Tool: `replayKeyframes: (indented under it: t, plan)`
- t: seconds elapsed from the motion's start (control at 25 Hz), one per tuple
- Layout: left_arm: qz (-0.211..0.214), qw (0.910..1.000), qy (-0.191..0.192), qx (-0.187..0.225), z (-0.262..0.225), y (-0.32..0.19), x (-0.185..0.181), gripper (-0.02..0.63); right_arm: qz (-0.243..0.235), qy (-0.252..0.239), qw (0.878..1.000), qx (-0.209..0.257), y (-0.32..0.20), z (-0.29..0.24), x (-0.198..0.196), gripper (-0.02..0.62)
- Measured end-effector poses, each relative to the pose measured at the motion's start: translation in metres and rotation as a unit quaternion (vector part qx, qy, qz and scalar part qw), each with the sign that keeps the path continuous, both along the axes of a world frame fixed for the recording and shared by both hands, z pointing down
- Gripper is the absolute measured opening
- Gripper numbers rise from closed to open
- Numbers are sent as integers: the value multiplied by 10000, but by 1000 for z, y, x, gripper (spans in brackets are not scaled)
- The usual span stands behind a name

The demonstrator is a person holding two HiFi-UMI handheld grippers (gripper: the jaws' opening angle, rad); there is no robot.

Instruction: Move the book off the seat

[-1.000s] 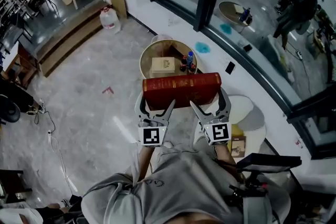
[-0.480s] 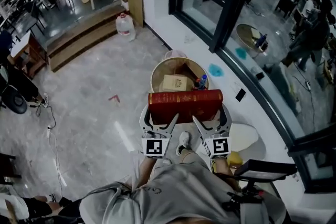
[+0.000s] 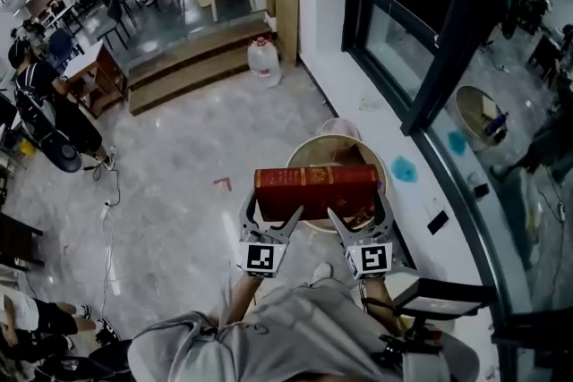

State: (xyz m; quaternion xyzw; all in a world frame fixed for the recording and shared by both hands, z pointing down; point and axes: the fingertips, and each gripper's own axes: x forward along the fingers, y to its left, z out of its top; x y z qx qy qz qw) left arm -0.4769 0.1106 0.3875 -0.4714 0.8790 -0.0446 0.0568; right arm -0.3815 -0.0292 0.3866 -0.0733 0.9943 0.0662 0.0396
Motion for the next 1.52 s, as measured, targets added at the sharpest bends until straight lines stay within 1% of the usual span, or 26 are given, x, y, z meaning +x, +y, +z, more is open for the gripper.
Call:
replayKeyframes:
  t: [0.12, 0.16, 0.24, 0.32, 0.44, 0.56, 0.76, 0.88, 1.0, 1.08, 1.28, 1.4, 1.52]
  plan:
    - [-278, 9994, -224, -9, -13, -23, -17, 476, -319, -213, 9993, -8, -26, -8, -24, 492]
    - [-397, 9990, -215, -62, -13, -29, -23, 476, -448, -266, 9986, -18, -32, -10, -32, 492]
    - [-612, 9979, -77, -202, -7, -40, -32, 475, -640, -325, 9974, -74, -44, -9, -45, 492]
    - [-708, 9970, -24, -320, -5, -48, -36, 475, -656, -432, 9968, -141, -57, -7, -53, 492]
    - [-694, 9964, -56, -474, -7, -61, -42, 474, -668, -544, 9955, -385, -70, -10, -59, 492]
    - [-628, 9966, -31, -525, -3, -75, -53, 475, -535, -594, 9964, -299, -86, -7, -65, 492]
    - [-289, 9988, 26, -399, -1, -112, -68, 476, -160, -541, 9982, -218, -116, -4, -68, 492]
    - [34, 9993, 115, -365, 2, -140, -79, 476, 166, -485, 9986, -112, -138, -8, -71, 492]
    - [316, 9990, 140, -267, 0, -161, -96, 476, 467, -418, 9980, -99, -151, -8, -81, 492]
    - [494, 9986, 86, -157, -6, -173, -114, 476, 673, -398, 9969, -33, -159, -14, -94, 492]
    - [999, 9944, 30, 346, -28, -210, -164, 476, 1244, -241, 9917, 211, -182, -32, -132, 492]
    - [1233, 9912, -68, 474, -35, -220, -197, 476, 1468, -238, 9882, 357, -185, -41, -159, 492]
    - [1481, 9872, -121, 582, -42, -227, -224, 476, 1681, -231, 9847, 396, -186, -48, -181, 492]
